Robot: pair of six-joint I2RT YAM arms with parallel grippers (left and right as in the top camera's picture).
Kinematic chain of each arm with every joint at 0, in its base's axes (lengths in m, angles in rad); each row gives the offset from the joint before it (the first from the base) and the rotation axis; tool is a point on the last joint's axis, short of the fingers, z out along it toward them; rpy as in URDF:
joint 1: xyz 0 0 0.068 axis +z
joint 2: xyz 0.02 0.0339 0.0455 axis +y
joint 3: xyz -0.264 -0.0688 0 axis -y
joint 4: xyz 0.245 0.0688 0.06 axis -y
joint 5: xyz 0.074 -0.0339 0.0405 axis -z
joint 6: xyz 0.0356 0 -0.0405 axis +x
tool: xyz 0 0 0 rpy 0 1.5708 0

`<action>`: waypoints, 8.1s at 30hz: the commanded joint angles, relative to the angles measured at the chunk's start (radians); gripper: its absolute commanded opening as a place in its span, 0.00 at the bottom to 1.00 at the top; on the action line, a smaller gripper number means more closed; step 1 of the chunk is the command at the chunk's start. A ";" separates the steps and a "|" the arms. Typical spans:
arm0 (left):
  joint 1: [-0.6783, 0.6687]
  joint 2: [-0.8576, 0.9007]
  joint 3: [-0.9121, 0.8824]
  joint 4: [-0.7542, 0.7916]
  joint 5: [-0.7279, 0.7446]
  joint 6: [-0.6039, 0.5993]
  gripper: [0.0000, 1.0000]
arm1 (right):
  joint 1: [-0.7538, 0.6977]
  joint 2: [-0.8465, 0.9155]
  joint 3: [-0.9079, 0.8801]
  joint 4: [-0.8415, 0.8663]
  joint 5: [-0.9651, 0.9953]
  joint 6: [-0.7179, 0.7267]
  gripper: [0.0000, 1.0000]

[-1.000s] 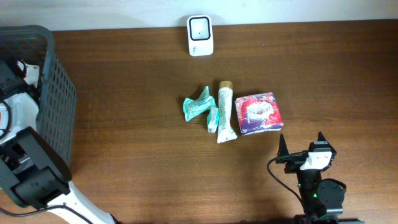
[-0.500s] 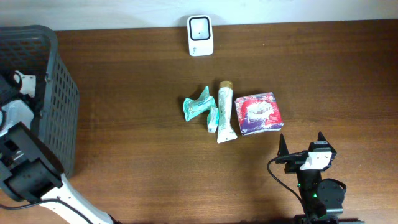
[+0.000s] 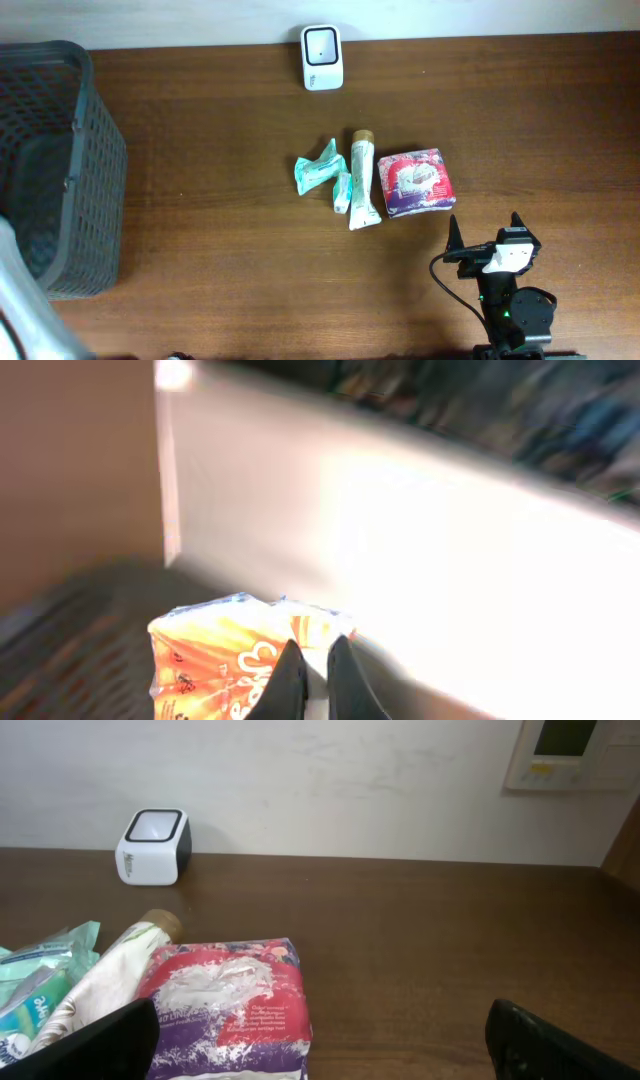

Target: Scan the item barcode

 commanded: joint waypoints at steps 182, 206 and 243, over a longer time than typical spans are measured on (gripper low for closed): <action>-0.824 0.472 0.672 -1.357 -0.341 -0.150 0.99 | 0.016 1.921 1.738 -1.120 -0.108 0.132 0.99; -0.824 0.472 0.672 -1.357 -0.341 -0.150 0.99 | -0.054 1.960 1.295 -0.517 -1.092 0.055 0.04; -0.824 0.472 0.672 -1.357 -0.341 -0.150 0.99 | 0.163 1.866 1.733 -1.091 0.462 0.260 0.04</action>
